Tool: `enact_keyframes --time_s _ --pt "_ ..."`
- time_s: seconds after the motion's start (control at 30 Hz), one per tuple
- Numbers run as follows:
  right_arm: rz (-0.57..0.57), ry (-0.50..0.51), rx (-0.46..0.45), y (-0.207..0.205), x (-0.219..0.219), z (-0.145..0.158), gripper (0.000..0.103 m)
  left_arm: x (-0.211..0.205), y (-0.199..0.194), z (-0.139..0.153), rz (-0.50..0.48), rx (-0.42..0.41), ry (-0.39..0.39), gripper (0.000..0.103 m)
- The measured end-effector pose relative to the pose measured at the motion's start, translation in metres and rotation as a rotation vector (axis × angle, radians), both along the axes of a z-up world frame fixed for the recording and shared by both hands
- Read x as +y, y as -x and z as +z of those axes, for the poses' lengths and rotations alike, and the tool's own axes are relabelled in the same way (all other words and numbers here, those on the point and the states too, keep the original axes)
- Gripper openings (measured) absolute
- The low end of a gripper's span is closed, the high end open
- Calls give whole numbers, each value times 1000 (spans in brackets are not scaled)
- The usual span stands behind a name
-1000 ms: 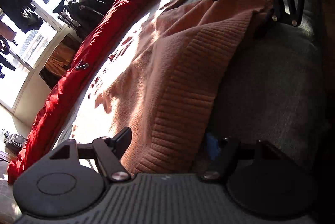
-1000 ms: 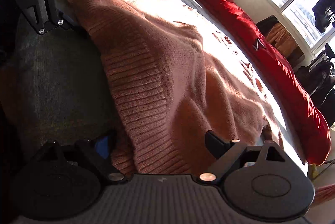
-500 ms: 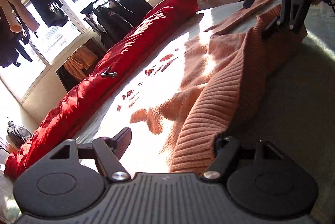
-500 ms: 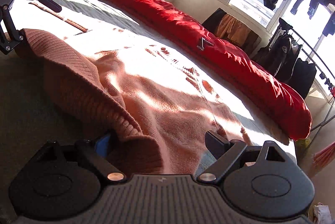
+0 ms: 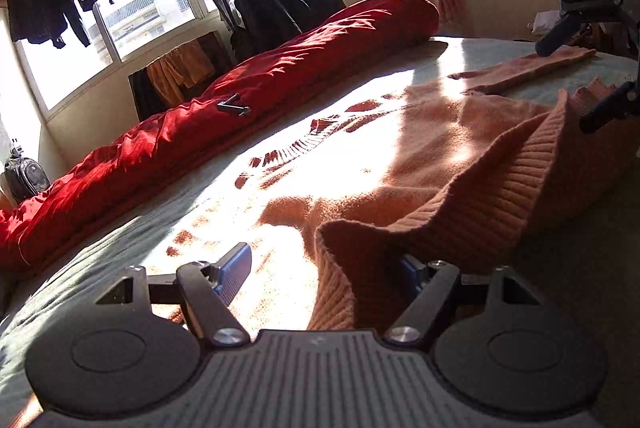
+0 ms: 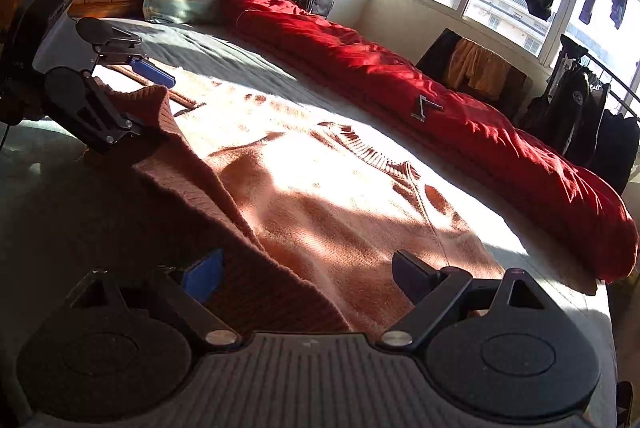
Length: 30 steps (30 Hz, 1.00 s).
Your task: Fold clothes
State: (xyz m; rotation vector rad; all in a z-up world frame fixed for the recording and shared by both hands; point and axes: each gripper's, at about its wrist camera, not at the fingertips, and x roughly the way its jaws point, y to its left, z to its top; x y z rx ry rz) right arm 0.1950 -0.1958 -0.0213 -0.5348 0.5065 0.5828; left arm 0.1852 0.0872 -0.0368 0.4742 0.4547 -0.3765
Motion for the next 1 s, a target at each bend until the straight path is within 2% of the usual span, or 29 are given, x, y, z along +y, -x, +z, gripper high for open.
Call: enact_keyframes --time_s 0.17,0.27,0.4,0.5,0.63,0.73,0.87,1.0 --pt "112 158 -34 1 45 -22 92 18 12 13 43 3 37 75" --pt "155 226 -79 0 72 -32 82 22 29 20 35 -7 44 75" --pt "194 193 -98 -1 90 -22 81 16 60 27 -30 -32 33 79" --pt "174 139 -83 -5 92 -10 81 -1 78 24 -110 -58 -1 82" --pt "132 59 -38 -14 90 3 81 -38 83 1 -206 -75 -119 83" --pt "100 11 9 -20 87 7 81 -67 84 -17 -236 -116 -213 83" --pt "94 -17 32 -18 85 9 81 -97 86 -33 -224 -195 -272 83" --pt "90 -39 45 -16 82 10 81 -112 75 -48 -103 -238 -339 83"
